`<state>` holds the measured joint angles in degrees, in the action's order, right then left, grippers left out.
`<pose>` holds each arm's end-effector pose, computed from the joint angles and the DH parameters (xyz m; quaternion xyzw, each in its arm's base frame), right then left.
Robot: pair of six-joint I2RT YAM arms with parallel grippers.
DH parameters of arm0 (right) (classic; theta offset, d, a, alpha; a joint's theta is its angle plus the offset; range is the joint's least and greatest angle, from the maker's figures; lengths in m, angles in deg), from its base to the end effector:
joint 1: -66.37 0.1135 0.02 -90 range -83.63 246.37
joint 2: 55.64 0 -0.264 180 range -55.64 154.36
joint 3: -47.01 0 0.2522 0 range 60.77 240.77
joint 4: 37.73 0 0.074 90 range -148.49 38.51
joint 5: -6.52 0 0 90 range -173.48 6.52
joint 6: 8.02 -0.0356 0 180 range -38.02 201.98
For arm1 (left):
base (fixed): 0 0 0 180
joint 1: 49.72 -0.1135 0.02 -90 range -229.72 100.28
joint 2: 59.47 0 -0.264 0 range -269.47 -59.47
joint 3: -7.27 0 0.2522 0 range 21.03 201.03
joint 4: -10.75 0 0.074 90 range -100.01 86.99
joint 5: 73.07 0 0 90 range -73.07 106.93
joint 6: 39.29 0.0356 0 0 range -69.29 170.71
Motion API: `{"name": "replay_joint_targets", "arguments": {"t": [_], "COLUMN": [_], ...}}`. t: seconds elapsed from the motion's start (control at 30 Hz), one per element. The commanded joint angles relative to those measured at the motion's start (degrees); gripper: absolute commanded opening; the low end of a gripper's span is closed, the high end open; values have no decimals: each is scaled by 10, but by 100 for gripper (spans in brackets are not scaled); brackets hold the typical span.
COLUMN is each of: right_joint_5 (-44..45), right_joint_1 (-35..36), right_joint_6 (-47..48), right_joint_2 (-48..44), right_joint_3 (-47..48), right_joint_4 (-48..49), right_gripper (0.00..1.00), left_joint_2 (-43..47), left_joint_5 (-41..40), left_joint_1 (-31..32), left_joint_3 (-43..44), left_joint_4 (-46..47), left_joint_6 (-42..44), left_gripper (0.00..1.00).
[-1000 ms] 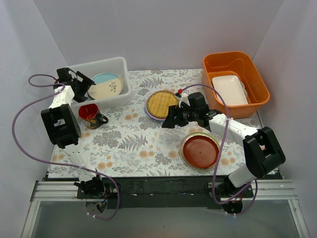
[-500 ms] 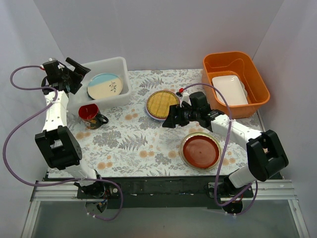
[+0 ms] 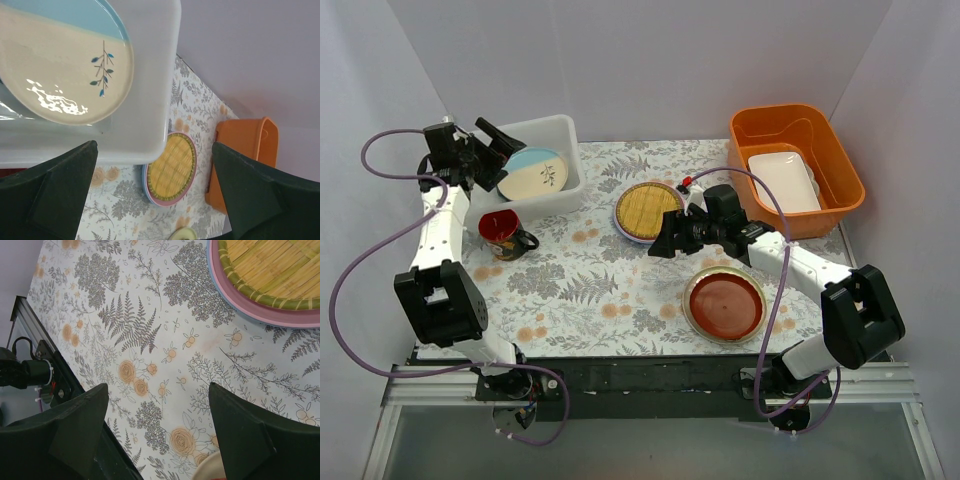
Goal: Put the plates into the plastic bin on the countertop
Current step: Place the plate in the plastic bin, then pick up the plate from the corner of the board.
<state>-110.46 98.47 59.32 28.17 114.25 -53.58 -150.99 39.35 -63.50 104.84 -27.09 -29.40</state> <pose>0.2646 0.1851 0.2474 -0.1821 0.8401 0.3969 0.3218 0.3613 0.0746 0.3477 -0.5617 0.6542 -0.4032 0.3065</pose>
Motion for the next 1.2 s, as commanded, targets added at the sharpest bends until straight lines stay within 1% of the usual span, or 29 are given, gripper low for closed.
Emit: {"name": "replay_joint_targets", "arguments": {"t": [0.0, 0.2, 0.27, 0.3, 0.57, 0.73, 0.77, 0.93, 1.1, 1.13, 1.17], "right_joint_5": [5, 10, 11, 13, 19, 19, 19, 22, 18, 13, 10], "right_joint_1": [-3, -3, -3, -2, -5, -12, -13, -32, -67, -82, -88], "right_joint_6": [4, 6, 8, 8, 11, 12, 11, 13, 17, 19, 20], "right_joint_2": [-18, -15, -15, -15, -10, -12, -15, -27, -35, -35, -35], "right_joint_3": [4, 4, 5, 5, 1, -6, -7, -14, -38, -42, -46], "right_joint_4": [-4, -5, -7, -9, -12, -13, -13, -20, -22, -22, -20], "right_gripper": [88, 88, 88, 88, 88, 89, 89, 89, 89, 89, 89], "left_joint_2": [40, 45, 50, 51, 78, 73, 71, 52, 51, 50, 46], "left_joint_5": [31, 23, 25, 24, 42, 46, 42, 22, 7, 4, 4], "left_joint_1": [43, 120, 129, 159, 212, 267, 286, 343, 397, 404, 419], "left_joint_3": [-10, -34, -48, -53, -95, -111, -114, -132, -189, -197, -210], "left_joint_4": [-6, -10, -8, -7, -2, -2, -2, 8, 51, 63, 69], "left_joint_6": [15, 21, 17, 17, 15, 15, 13, 2, -25, -28, -36], "left_gripper": [98, 98, 98, 98, 98, 97, 97, 92, 81, 76, 75]}}
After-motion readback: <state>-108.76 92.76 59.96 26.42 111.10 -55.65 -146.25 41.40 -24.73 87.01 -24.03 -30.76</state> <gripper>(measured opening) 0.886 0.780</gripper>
